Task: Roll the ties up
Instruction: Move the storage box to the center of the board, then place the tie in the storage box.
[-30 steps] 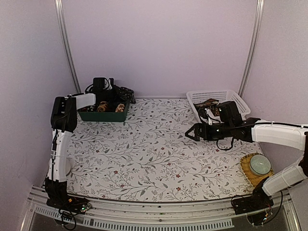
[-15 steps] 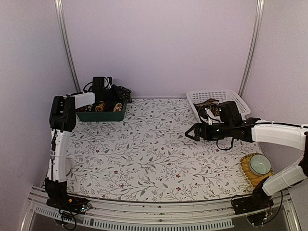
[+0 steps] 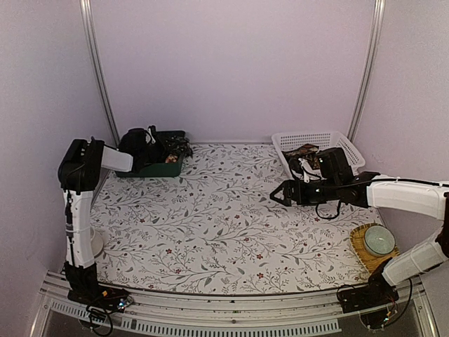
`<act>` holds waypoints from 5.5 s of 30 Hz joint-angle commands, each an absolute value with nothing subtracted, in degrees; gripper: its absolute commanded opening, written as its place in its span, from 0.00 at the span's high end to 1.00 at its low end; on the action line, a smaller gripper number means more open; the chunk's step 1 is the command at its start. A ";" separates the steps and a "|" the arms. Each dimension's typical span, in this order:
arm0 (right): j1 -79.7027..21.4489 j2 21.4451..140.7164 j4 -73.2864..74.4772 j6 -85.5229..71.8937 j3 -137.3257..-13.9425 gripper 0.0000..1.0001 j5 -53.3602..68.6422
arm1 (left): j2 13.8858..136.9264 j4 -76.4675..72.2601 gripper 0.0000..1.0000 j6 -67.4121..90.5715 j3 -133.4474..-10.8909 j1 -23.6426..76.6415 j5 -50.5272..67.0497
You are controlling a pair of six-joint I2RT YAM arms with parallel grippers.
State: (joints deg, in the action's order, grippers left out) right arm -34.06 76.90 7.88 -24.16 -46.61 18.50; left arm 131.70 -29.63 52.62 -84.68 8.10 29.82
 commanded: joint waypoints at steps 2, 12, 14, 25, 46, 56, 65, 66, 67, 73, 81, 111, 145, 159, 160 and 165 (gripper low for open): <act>-34.09 74.33 9.47 -22.96 -47.31 0.00 16.80 | 134.79 -23.38 1.00 58.28 -76.20 14.33 33.85; -34.11 71.96 10.69 -23.04 -46.92 0.00 16.44 | 138.28 -31.72 1.00 64.98 -73.77 21.45 36.44; -34.08 71.60 11.15 -22.87 -47.03 0.00 16.17 | 137.31 -31.64 1.00 65.62 -72.73 23.32 35.27; -33.94 68.21 13.89 -22.52 -47.81 0.00 13.59 | 128.36 -29.77 1.00 71.58 -62.93 37.90 26.37; -33.40 65.06 16.42 -21.36 -48.26 0.00 12.22 | 122.48 -12.46 1.00 53.22 -92.71 38.93 38.92; -33.40 64.37 16.56 -21.48 -47.29 0.00 11.82 | 127.92 -9.72 1.00 49.29 -91.69 33.12 42.59; -33.40 63.94 16.47 -21.95 -46.54 0.00 11.83 | 131.04 -4.79 1.00 43.18 -92.21 30.06 40.93; -33.40 63.98 16.37 -22.01 -46.48 0.00 11.93 | 131.19 -3.28 1.00 41.72 -92.81 30.06 40.09; -33.40 64.05 16.39 -22.12 -46.42 0.00 12.13 | 131.28 -1.74 1.00 40.17 -93.53 30.05 39.20; -33.40 64.50 16.09 -22.15 -46.66 0.00 12.22 | 132.22 8.49 1.00 32.11 -97.57 30.44 32.28; -33.40 64.78 15.73 -22.32 -46.60 0.00 12.65 | 133.04 15.18 1.00 26.58 -99.00 32.10 20.83; -33.38 65.48 16.00 -21.78 -47.77 0.00 13.36 | 136.62 34.36 1.00 22.43 -105.06 44.13 -13.95; -33.35 65.68 17.49 -21.58 -49.86 0.00 14.39 | 139.84 37.79 1.00 16.40 -101.32 44.30 -16.71; -33.40 66.35 17.89 -21.71 -50.13 0.00 14.41 | 141.28 39.27 1.00 15.30 -100.59 44.39 -18.30; -33.40 66.42 17.91 -21.77 -50.18 0.00 14.41 | 141.37 39.36 1.00 14.84 -100.61 44.53 -18.59; -33.40 66.75 17.77 -21.84 -50.46 0.00 14.54 | 142.00 39.08 1.00 13.64 -100.95 45.39 -18.61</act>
